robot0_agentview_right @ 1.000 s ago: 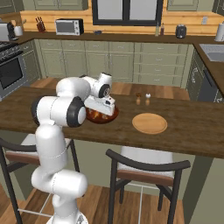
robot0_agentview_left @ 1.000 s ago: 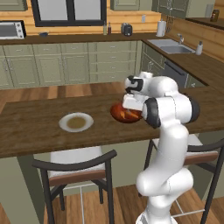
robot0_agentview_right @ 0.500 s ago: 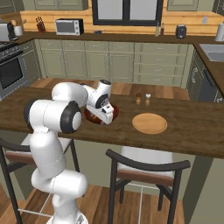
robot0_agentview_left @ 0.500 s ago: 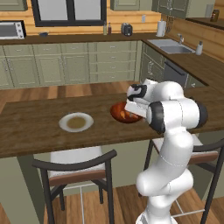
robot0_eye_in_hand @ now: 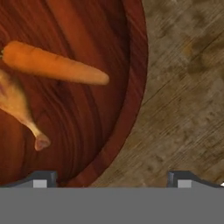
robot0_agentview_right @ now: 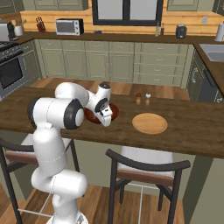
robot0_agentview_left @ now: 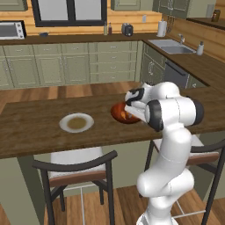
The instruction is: Pick the chicken drumstick and carrot from their plates and place them in the bowl. Then put the bowl in the fridge.
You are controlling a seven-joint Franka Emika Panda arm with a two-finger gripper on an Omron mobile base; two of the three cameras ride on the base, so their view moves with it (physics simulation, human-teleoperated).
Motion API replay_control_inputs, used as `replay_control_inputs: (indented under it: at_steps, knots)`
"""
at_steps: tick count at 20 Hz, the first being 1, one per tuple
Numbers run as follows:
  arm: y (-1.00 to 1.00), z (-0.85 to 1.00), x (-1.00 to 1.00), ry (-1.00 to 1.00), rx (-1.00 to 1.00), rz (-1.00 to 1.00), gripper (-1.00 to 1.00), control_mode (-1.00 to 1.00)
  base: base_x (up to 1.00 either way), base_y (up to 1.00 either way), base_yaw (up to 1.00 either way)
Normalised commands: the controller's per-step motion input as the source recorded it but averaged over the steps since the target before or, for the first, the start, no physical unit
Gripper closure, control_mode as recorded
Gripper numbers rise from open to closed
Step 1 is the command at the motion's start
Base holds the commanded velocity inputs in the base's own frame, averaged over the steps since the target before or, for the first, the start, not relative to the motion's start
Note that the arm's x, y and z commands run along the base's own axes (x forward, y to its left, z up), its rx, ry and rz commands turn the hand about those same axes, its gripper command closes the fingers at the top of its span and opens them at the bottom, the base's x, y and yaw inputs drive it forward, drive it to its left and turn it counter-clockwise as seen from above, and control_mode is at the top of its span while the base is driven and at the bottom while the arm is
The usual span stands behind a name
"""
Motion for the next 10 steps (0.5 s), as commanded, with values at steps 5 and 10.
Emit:
replay_control_inputs:
  at_steps: [5,10]
  knots:
    - [0.00,-0.15,0.03,0.00,0.00,-0.20,-1.00,-1.00,0.00,0.00,0.00]
    - [0.00,-0.12,0.13,0.00,0.00,-0.19,-1.00,-1.00,0.00,0.00,0.00]
